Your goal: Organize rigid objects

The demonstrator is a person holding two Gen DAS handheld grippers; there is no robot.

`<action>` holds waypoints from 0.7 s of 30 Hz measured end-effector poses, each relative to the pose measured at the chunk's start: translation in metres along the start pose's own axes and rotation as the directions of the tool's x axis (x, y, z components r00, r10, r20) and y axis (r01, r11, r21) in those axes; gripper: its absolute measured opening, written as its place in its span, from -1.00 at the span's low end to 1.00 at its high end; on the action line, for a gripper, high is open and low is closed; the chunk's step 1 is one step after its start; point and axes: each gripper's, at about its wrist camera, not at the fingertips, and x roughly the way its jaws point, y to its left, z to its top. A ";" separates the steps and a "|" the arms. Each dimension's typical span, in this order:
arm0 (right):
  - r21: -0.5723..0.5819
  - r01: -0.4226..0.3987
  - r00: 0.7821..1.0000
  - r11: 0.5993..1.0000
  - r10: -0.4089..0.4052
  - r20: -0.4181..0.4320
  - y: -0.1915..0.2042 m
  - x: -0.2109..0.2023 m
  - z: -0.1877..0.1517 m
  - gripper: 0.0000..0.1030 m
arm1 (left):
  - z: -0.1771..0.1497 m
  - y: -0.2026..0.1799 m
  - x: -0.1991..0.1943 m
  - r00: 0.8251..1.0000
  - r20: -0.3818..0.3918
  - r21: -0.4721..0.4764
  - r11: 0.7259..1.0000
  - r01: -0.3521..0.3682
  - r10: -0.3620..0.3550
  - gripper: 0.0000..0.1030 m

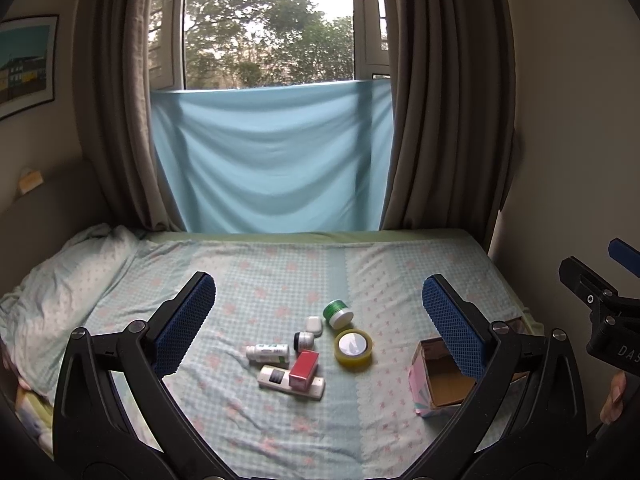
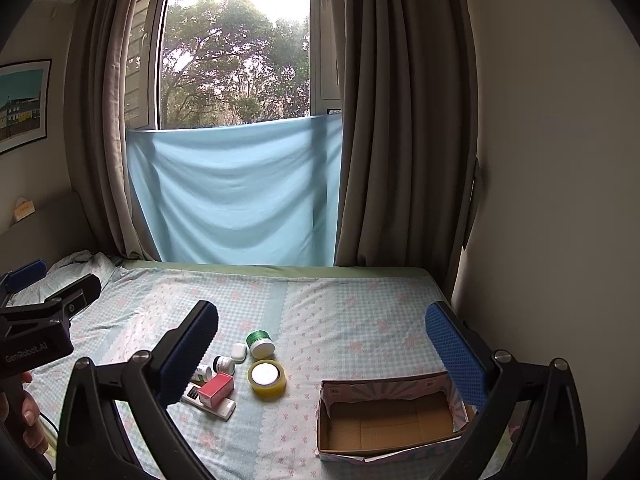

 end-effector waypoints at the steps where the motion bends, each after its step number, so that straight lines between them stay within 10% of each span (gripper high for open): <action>1: 0.000 0.001 1.000 1.000 -0.001 0.000 0.000 0.000 0.000 1.00 | 0.000 0.000 0.000 1.000 0.000 0.000 1.000 0.000 0.000 0.99; 21: -0.021 0.006 1.000 1.000 -0.006 -0.004 0.007 0.002 -0.001 1.00 | -0.004 0.008 -0.002 0.999 0.016 0.015 0.999 -0.032 0.031 0.99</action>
